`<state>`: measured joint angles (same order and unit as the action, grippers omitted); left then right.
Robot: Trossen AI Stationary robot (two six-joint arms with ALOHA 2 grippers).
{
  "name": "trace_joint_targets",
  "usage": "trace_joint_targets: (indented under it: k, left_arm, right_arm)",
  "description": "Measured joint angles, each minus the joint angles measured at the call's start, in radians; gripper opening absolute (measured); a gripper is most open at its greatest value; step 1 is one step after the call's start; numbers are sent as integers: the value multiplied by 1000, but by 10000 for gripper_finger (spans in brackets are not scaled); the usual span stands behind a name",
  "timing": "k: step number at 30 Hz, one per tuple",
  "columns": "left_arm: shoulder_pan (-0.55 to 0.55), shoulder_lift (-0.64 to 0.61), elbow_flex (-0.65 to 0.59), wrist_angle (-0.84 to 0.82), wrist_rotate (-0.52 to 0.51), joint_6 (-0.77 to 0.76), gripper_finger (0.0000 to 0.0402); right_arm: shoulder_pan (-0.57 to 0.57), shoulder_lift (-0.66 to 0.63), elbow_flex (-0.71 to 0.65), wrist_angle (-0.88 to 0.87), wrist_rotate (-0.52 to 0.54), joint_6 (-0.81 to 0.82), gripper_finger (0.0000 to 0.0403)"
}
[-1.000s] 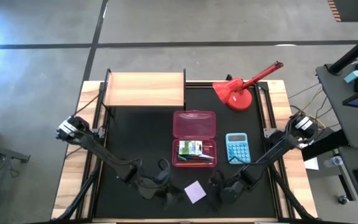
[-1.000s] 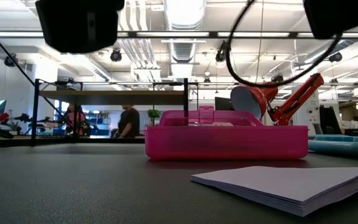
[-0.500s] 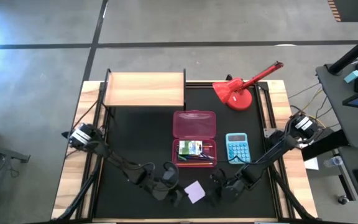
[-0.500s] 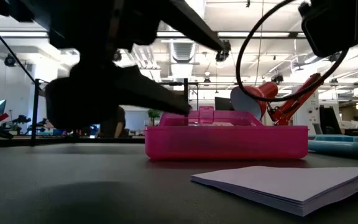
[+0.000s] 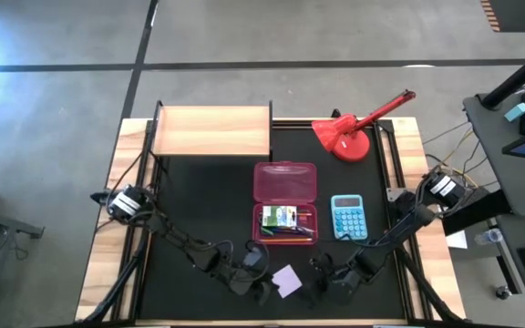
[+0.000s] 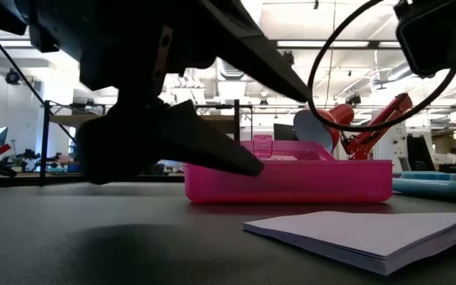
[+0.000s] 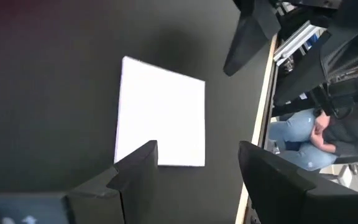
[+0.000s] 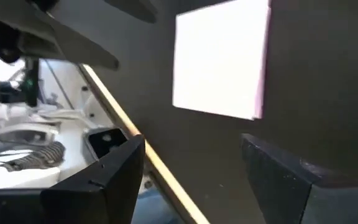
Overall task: Pack school essentials
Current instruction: Put the purple sticky notes into the pink supply box
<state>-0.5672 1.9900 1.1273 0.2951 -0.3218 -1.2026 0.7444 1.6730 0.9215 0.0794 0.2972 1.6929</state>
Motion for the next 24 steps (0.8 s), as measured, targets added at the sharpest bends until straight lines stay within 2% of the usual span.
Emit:
trace_joint_targets:
  k: [11, 24]
  left_arm:
    - [12, 0, 1, -54, 15, 31, 208]
    - [12, 0, 0, -86, 22, 36, 208]
  right_arm:
    - [2, 77, 1, 17, 20, 112, 249]
    - [-1, 99, 1, 37, 57, 76, 232]
